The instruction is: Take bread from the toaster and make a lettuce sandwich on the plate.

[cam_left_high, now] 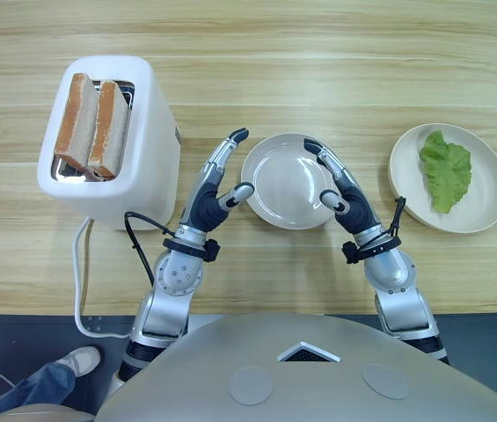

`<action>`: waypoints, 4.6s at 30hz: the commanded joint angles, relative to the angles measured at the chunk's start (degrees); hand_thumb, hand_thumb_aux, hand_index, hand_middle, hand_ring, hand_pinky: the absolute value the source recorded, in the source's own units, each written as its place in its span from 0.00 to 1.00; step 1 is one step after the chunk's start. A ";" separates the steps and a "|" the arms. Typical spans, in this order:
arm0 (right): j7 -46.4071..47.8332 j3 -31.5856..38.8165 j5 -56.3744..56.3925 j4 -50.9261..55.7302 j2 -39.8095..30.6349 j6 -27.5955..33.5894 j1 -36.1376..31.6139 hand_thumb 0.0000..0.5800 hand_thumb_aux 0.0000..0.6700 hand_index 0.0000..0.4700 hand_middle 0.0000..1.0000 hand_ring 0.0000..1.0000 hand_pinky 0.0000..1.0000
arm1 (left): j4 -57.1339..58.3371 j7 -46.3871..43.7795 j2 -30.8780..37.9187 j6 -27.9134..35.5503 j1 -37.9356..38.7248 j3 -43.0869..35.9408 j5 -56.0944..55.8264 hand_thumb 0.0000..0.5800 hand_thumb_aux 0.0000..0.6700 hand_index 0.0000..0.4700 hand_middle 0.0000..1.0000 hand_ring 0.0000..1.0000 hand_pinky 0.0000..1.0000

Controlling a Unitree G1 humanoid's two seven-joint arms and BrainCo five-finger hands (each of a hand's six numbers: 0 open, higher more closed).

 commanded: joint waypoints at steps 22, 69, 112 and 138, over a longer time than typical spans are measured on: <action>-0.16 0.29 -0.41 0.11 0.22 0.22 0.21 0.00 0.00 0.00 0.00 0.00 0.00 | -8.05 -1.40 -0.07 3.53 0.06 -1.13 3.17 0.00 0.00 0.00 0.00 0.00 0.00; 3.29 1.15 0.79 1.98 -0.62 -0.04 -5.66 0.00 0.00 0.00 0.00 0.00 0.00 | -0.67 4.61 -0.68 1.68 4.28 -0.21 3.50 0.00 0.00 0.00 0.00 0.00 0.00; -4.58 -3.32 1.48 -1.70 2.11 1.12 4.72 0.00 0.00 0.00 0.00 0.00 0.00 | 0.25 4.41 11.63 13.97 -5.63 30.83 30.75 0.77 0.52 0.52 0.00 0.00 0.00; -4.70 -4.01 1.83 -0.56 2.47 1.07 3.55 0.00 0.00 0.00 0.00 0.00 0.00 | -15.05 -8.24 11.09 24.21 2.59 30.46 34.20 1.00 1.00 1.00 0.10 0.10 0.10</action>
